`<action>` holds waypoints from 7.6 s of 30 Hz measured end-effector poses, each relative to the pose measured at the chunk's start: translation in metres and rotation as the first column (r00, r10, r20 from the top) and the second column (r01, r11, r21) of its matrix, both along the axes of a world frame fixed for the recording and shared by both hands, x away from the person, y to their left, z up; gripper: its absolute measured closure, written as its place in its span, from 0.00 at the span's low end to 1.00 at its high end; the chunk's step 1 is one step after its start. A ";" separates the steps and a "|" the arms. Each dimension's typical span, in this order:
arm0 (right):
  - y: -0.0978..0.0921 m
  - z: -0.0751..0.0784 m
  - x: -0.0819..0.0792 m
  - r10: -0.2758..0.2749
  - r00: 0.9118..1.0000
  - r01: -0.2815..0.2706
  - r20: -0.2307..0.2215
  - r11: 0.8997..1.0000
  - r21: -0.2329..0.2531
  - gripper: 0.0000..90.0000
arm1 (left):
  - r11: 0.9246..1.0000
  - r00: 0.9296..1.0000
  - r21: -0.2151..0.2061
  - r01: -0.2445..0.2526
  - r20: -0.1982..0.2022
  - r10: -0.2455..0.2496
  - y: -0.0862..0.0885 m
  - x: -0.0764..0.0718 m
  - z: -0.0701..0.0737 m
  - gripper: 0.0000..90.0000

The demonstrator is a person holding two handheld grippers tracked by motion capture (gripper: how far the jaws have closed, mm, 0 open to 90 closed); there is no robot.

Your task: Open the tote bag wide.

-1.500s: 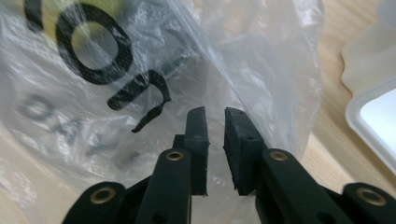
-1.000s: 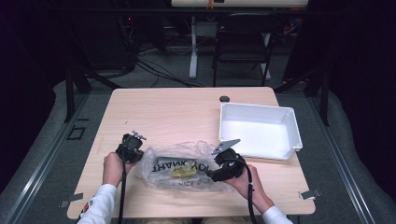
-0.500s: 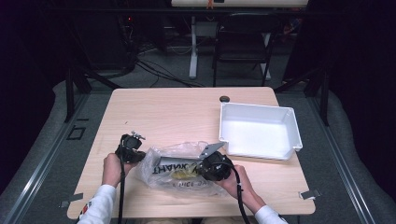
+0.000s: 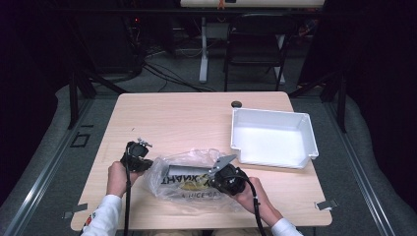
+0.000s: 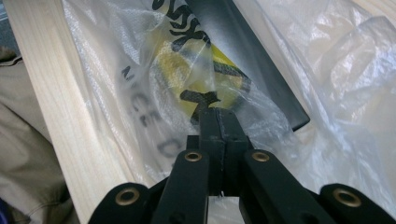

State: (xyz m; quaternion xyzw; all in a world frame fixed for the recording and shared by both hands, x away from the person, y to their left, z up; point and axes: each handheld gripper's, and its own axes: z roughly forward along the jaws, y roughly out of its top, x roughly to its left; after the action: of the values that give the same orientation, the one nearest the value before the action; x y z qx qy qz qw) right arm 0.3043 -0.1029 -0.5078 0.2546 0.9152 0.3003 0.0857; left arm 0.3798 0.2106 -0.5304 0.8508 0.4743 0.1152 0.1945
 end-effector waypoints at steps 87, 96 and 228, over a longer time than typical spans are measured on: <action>-0.022 -0.046 0.053 -0.288 0.954 0.297 0.078 0.943 -0.150 1.00 | 0.967 0.998 0.255 0.023 -0.058 -0.008 -0.012 -0.020 -0.011 1.00; -0.023 -0.044 0.050 -0.259 0.965 0.262 0.043 0.937 -0.230 1.00 | 0.956 0.994 0.286 0.067 -0.099 -0.040 -0.011 -0.026 -0.009 0.95; -0.060 0.009 0.031 -0.205 0.977 0.204 0.054 0.979 0.030 0.63 | 0.999 0.995 -0.039 0.002 0.102 0.002 0.015 -0.001 0.014 0.50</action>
State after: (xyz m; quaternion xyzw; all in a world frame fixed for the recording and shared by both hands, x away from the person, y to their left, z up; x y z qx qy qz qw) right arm 0.3355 -0.1625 -0.4990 0.3396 0.8777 0.3080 0.1392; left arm 0.3791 0.2259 -0.5168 0.8399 0.4659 0.1493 0.2349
